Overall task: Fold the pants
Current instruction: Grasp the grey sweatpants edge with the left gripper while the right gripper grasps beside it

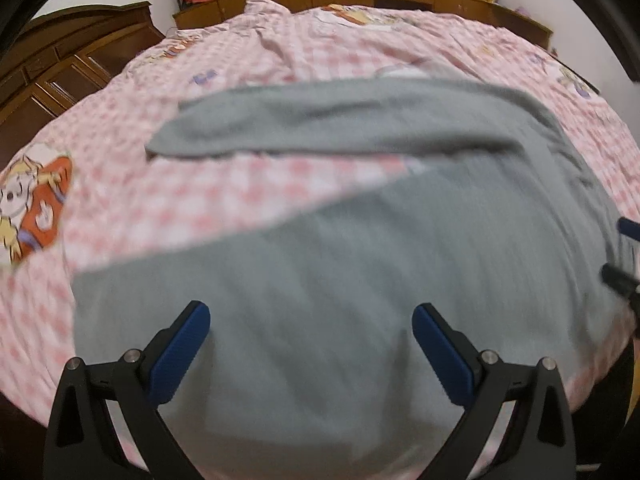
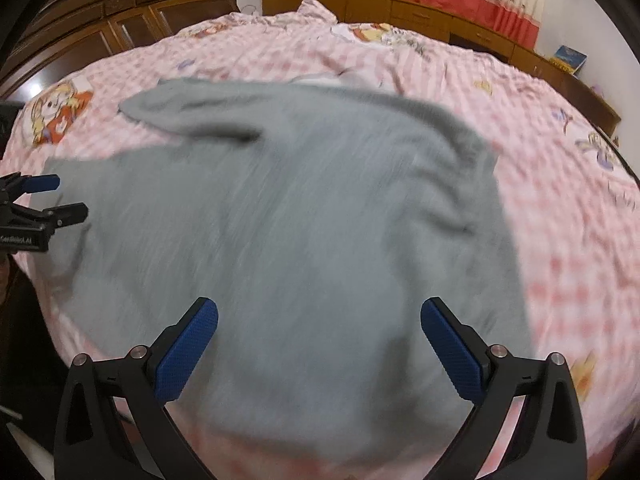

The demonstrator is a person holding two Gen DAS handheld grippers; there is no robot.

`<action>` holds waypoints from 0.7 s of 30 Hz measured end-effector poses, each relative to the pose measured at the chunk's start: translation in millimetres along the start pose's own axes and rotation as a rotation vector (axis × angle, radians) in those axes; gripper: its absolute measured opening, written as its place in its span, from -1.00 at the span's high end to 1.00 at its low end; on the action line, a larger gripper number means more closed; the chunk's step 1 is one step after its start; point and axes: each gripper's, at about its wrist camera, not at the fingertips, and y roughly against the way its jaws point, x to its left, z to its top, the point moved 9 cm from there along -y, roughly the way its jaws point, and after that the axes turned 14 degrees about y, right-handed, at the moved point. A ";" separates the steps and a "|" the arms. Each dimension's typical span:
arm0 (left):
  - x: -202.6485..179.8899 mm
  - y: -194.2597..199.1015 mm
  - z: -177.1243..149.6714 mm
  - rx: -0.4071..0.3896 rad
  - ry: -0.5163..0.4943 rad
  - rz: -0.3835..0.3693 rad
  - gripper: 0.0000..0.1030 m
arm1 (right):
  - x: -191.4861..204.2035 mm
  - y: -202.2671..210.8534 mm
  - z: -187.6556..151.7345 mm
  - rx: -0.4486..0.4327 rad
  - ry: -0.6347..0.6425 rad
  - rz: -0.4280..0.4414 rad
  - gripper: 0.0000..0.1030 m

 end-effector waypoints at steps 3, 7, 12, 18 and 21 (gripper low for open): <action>20.3 -14.0 39.5 0.003 0.056 0.023 -1.00 | -33.9 -8.4 27.3 0.005 -0.032 -0.008 -1.00; 49.0 -38.5 92.2 0.008 0.140 0.038 -1.00 | -78.3 -29.7 58.5 0.019 -0.059 -0.030 -1.00; 85.3 -80.4 153.3 0.018 0.184 0.098 -1.00 | -127.8 -70.1 89.1 0.074 -0.049 -0.045 -1.00; 116.6 -132.3 210.3 0.031 0.223 0.132 -1.00 | -164.1 -121.8 117.8 0.131 -0.026 -0.047 -1.00; 126.9 -156.9 224.8 0.051 0.233 0.157 -1.00 | -172.3 -148.2 124.7 0.162 -0.024 -0.044 -1.00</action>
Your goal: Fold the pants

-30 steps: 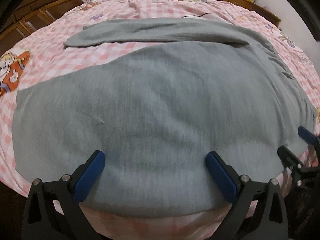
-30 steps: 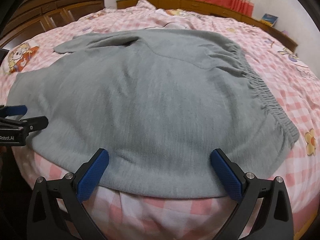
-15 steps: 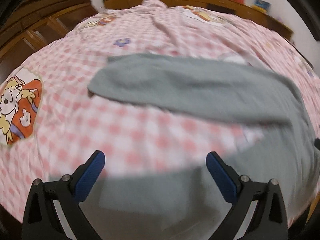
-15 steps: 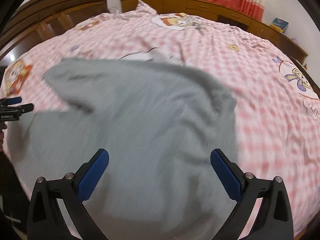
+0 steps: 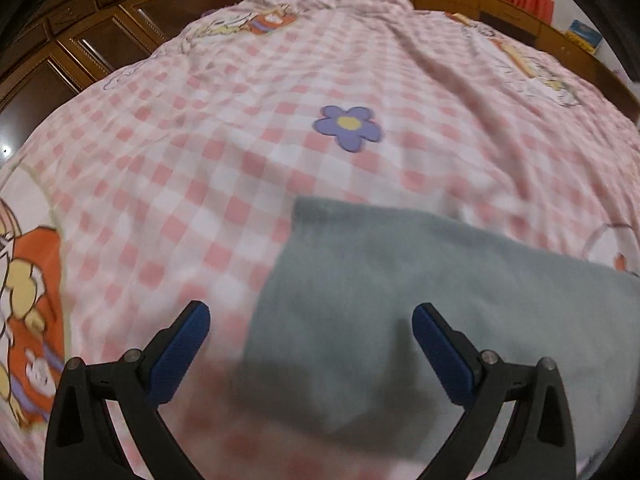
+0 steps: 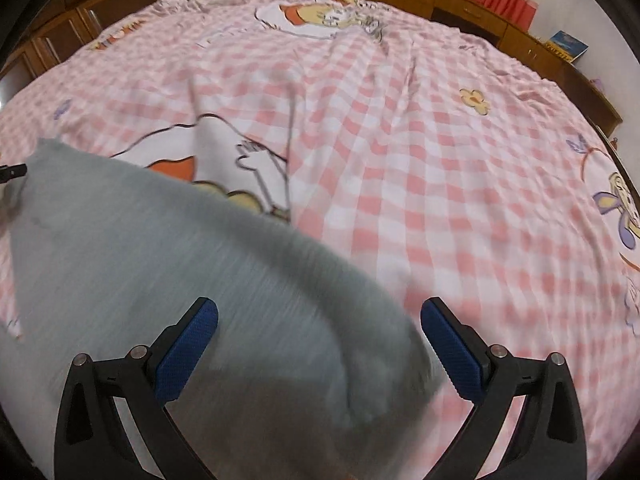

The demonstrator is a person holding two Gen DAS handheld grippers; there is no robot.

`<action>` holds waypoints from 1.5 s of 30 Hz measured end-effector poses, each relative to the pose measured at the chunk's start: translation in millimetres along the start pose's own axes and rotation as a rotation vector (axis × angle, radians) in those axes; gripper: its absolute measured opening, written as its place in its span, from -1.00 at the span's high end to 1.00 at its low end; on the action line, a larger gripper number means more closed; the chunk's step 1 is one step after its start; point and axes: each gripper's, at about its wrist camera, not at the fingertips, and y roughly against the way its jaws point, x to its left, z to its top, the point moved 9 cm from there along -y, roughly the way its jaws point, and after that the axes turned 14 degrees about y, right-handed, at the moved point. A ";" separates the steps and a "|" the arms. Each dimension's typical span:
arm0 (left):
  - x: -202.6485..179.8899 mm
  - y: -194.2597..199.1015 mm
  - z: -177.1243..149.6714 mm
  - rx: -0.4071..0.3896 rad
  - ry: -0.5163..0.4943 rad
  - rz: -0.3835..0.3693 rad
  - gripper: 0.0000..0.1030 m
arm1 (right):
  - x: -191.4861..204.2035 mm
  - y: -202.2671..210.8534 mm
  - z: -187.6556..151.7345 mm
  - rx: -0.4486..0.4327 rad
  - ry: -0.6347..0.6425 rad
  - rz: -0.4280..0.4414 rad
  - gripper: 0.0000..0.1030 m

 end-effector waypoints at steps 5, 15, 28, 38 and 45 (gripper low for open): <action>-5.0 -28.6 9.9 0.048 0.036 -0.062 -0.94 | 2.7 -41.9 -4.5 0.098 -0.025 0.053 -1.00; -40.0 -21.9 6.8 0.054 0.041 -0.173 0.77 | -1.5 -44.6 -5.9 0.091 -0.087 0.071 -0.61; -23.6 80.7 -1.9 -0.121 -0.059 -0.244 0.84 | 15.6 72.3 -1.5 -0.106 -0.029 0.110 0.91; 38.9 170.3 -61.4 -0.248 -0.044 -0.366 0.84 | 51.3 165.2 -51.3 -0.219 0.061 0.079 0.91; 65.6 185.1 -130.3 -0.227 -0.098 -0.357 0.83 | 91.8 177.1 -115.4 -0.156 0.121 0.101 0.91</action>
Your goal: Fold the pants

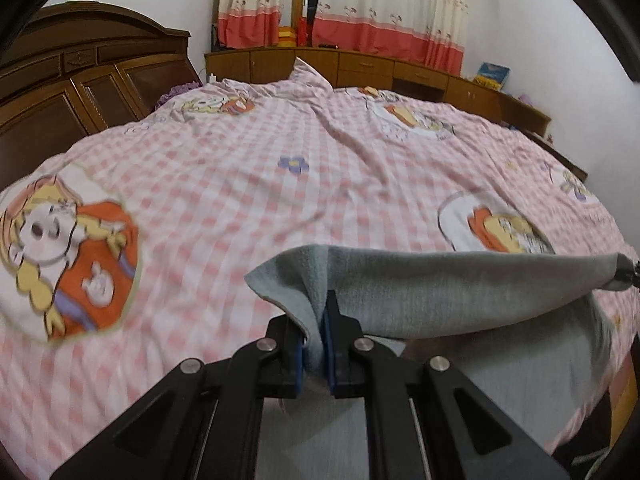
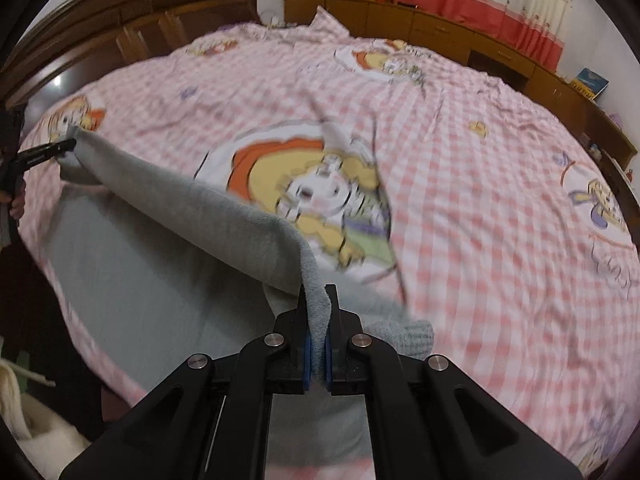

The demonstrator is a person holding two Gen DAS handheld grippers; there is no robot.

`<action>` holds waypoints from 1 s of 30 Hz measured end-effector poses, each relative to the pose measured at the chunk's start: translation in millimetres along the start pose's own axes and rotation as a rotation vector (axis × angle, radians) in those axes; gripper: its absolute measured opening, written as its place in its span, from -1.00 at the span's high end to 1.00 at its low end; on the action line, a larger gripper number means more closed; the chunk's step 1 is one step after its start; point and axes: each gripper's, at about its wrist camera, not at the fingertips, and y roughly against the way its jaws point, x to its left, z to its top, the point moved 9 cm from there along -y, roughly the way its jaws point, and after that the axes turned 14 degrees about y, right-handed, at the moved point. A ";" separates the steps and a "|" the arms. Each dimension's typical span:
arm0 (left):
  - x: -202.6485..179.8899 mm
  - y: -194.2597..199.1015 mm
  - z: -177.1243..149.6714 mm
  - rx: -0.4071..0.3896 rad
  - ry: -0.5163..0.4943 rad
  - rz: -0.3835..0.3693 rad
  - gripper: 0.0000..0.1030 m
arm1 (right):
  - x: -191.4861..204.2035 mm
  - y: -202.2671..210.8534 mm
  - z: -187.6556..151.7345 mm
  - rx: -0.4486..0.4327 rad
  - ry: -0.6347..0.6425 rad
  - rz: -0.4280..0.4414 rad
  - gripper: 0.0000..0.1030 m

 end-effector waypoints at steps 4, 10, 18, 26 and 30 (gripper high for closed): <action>10.1 12.2 -39.1 0.034 0.003 0.006 0.70 | 19.9 0.7 -29.6 0.042 0.026 0.007 0.91; 30.4 19.7 -84.0 0.077 -0.002 0.091 0.35 | 42.1 -2.4 -62.4 0.089 0.055 0.009 0.91; 57.2 44.7 -122.1 0.069 0.070 0.153 -0.02 | 60.7 -27.8 -92.9 0.154 0.092 -0.011 0.91; 75.1 65.1 -140.6 0.077 0.203 0.146 -0.02 | 48.8 -1.4 -86.5 0.075 0.043 0.004 0.91; 62.9 68.9 -146.4 0.120 0.295 0.063 -0.03 | 34.7 11.1 -83.3 0.065 0.040 -0.026 0.91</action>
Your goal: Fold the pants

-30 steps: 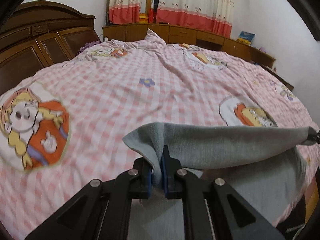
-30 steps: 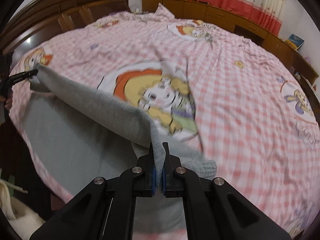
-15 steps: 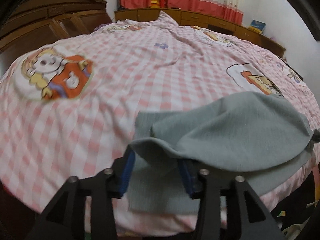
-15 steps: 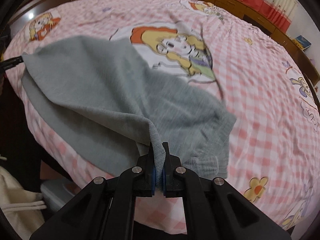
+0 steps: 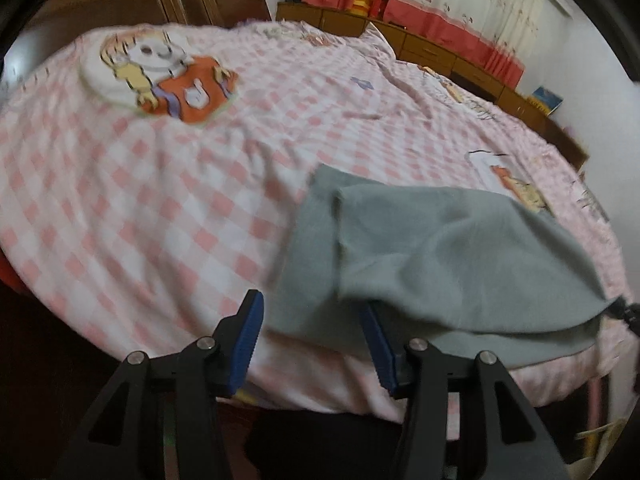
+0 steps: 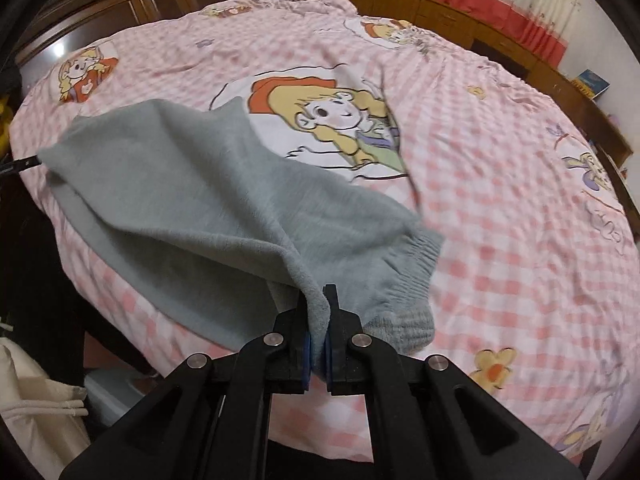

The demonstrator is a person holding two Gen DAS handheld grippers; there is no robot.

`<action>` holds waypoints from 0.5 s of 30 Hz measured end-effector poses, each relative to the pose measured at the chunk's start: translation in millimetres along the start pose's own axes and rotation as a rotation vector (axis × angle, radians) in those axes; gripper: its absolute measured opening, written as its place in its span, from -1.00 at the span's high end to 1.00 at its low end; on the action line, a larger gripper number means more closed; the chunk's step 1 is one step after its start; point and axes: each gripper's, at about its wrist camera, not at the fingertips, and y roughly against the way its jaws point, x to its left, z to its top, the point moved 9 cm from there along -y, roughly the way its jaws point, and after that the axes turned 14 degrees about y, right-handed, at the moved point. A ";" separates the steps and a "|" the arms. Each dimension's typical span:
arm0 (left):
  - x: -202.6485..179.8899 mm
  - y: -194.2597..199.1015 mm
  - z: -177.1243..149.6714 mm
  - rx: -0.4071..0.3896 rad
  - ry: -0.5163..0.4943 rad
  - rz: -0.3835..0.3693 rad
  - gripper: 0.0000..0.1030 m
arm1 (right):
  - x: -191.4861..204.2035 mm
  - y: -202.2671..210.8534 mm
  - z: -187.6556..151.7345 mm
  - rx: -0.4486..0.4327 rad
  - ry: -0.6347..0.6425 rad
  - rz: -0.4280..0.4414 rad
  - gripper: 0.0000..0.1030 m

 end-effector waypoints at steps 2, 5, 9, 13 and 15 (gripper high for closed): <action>-12.7 -0.1 -5.2 0.019 0.028 -0.053 -0.06 | -0.1 -3.6 -3.3 0.015 -0.004 0.015 0.91; -26.0 -5.9 -12.0 0.053 0.078 -0.108 -0.09 | 6.6 -15.9 -10.9 0.049 0.011 0.022 0.91; -30.8 -14.8 -17.0 0.069 0.132 -0.119 -0.09 | 12.4 -29.4 -19.6 0.080 0.027 0.022 0.91; -31.5 -11.9 -24.5 0.063 0.162 -0.150 -0.10 | 13.0 -33.2 -22.3 0.084 0.034 0.024 0.91; -31.7 -10.7 -26.0 0.064 0.174 -0.160 -0.10 | 12.8 -34.3 -22.6 0.086 0.036 0.027 0.91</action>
